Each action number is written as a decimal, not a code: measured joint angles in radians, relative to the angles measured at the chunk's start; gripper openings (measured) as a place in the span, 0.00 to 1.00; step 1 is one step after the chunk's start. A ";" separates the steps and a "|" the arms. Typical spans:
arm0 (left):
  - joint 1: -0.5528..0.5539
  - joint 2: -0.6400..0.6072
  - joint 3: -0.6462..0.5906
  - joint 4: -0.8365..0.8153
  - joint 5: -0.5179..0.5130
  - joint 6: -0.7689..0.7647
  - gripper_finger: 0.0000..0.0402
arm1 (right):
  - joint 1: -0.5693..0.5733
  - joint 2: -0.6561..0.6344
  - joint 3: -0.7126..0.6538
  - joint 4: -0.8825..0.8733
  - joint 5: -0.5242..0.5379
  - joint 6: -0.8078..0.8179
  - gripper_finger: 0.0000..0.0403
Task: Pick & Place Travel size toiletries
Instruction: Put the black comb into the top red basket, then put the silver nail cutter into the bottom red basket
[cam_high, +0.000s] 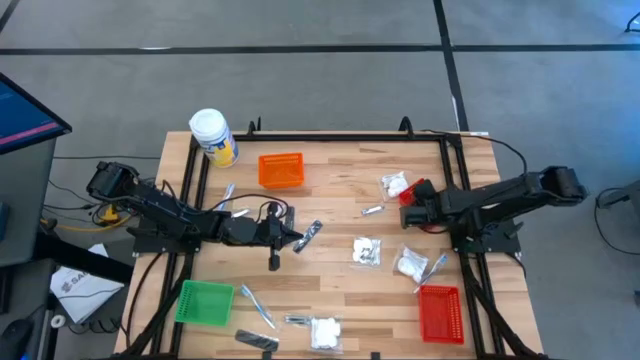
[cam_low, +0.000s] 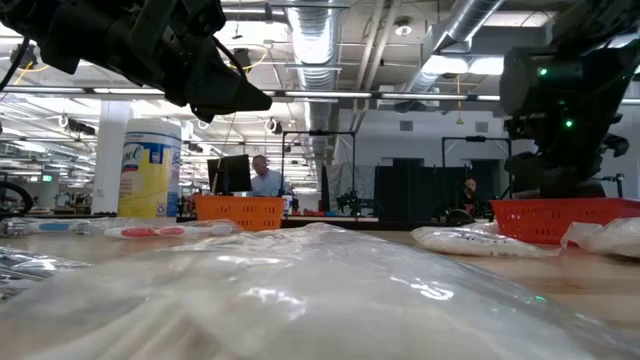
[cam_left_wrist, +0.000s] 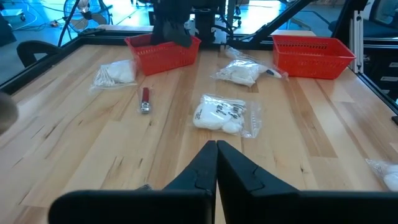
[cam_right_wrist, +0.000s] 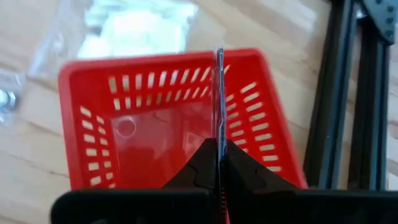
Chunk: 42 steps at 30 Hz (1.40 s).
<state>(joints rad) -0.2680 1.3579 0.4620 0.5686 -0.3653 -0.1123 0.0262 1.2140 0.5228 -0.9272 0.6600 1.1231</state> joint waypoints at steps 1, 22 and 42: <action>0.000 0.000 0.000 0.000 0.000 0.000 0.01 | -0.004 0.014 0.000 0.002 -0.011 -0.006 0.01; 0.000 0.000 0.000 -0.003 0.002 0.000 0.01 | 0.001 0.130 0.000 0.025 -0.051 -0.006 0.15; 0.000 0.000 0.001 -0.002 0.000 0.000 0.01 | 0.125 -0.013 0.161 -0.106 -0.017 -0.033 0.30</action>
<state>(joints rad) -0.2680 1.3579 0.4625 0.5667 -0.3656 -0.1123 0.1508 1.2013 0.6833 -1.0331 0.6426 1.0900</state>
